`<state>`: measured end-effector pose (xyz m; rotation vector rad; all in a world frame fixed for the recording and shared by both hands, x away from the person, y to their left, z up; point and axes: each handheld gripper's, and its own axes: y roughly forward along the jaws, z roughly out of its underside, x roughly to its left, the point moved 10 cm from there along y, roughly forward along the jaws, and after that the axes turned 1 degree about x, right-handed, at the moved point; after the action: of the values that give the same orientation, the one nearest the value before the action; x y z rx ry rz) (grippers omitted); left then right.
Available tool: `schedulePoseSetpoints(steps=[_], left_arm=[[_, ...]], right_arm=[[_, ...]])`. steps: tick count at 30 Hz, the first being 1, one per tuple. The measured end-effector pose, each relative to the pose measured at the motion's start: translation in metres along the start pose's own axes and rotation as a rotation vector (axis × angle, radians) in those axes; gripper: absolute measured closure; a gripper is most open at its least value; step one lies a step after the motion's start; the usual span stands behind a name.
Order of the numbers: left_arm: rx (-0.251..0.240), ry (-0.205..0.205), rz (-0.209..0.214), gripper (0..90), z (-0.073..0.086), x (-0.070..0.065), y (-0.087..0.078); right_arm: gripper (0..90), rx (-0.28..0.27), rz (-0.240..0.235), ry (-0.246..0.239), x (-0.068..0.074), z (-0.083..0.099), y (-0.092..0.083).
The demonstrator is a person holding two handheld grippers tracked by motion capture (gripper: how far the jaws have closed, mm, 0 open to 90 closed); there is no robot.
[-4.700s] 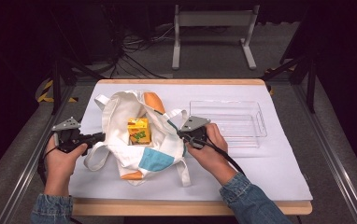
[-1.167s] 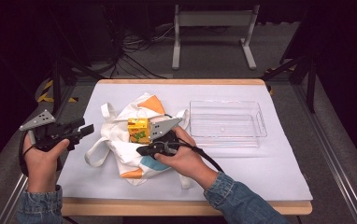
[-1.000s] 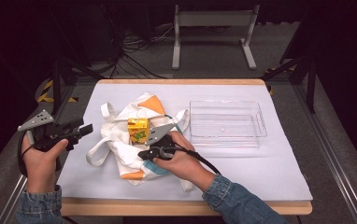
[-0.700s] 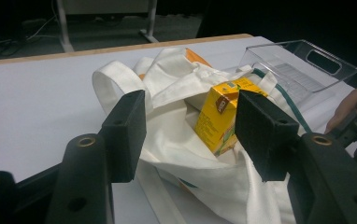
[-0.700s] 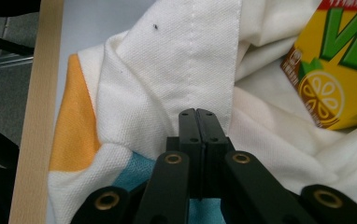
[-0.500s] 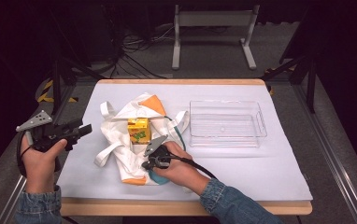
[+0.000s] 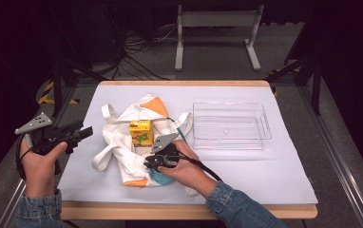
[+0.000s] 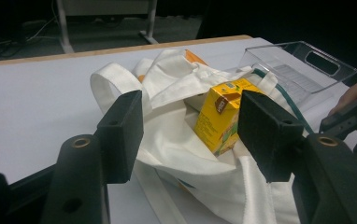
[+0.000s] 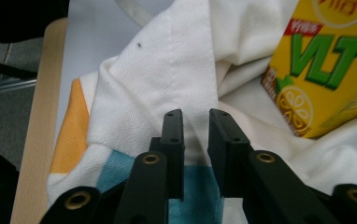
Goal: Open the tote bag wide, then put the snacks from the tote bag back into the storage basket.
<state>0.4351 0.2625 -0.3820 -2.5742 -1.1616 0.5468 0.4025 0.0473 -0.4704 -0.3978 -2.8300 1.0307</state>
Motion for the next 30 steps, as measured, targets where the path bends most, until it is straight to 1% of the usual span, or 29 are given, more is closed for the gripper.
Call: schedulePoseSetpoints(steps=[4, 6, 9, 11, 13, 15, 18, 19, 23, 24, 26, 28, 29, 30], left_arm=[[-0.006, 0.007, 0.006, 40.0, -0.002, -0.002, -0.002], [-0.007, 0.008, 0.009, 39.3, -0.003, -0.003, -0.003], [-0.006, 0.012, 0.014, 39.0, -0.003, -0.004, -0.002], [-0.003, 0.012, 0.014, 38.9, -0.003, -0.004, -0.001], [-0.001, 0.009, 0.017, 38.9, -0.002, -0.004, 0.0], [-0.004, 0.009, 0.02, 38.9, -0.003, -0.005, 0.0], [0.001, 0.014, 0.02, 38.7, -0.002, -0.005, 0.0], [0.001, 0.009, 0.021, 38.6, -0.002, -0.006, 0.0], [0.005, 0.016, 0.021, 38.2, -0.003, -0.006, 0.001], [0.005, 0.019, 0.022, 38.1, -0.003, -0.006, 0.002], [0.005, 0.012, 0.019, 37.7, -0.003, -0.006, 0.001], [-0.001, 0.007, 0.016, 37.5, -0.004, -0.006, 0.001], [-0.001, 0.007, 0.016, 37.4, -0.004, -0.006, 0.001], [0.003, 0.007, 0.013, 37.3, -0.003, -0.006, 0.0]], right_arm=[[64.8, -0.067, 0.004, 0.013, -0.005, -0.011, -0.017], [62.4, -0.117, -0.012, 0.018, -0.008, -0.018, -0.027], [57.9, -0.203, -0.066, 0.033, -0.008, -0.028, -0.044], [55.8, -0.251, -0.093, 0.04, -0.01, -0.033, -0.054], [54.3, -0.286, -0.109, 0.051, -0.012, -0.038, -0.063], [52.8, -0.305, -0.109, 0.057, -0.015, -0.041, -0.071], [50.5, -0.309, -0.077, 0.059, -0.023, -0.044, -0.08], [49.8, -0.309, -0.071, 0.063, -0.026, -0.045, -0.082], [46.3, -0.29, -0.035, 0.067, -0.035, -0.048, -0.088], [45.3, -0.288, -0.029, 0.071, -0.037, -0.048, -0.089], [43.2, -0.277, -0.01, 0.075, -0.042, -0.05, -0.089], [40.7, -0.269, -0.004, 0.087, -0.047, -0.053, -0.09], [40.7, -0.269, -0.004, 0.087, -0.047, -0.053, -0.09], [38.6, -0.258, 0.005, 0.09, -0.052, -0.057, -0.089]])
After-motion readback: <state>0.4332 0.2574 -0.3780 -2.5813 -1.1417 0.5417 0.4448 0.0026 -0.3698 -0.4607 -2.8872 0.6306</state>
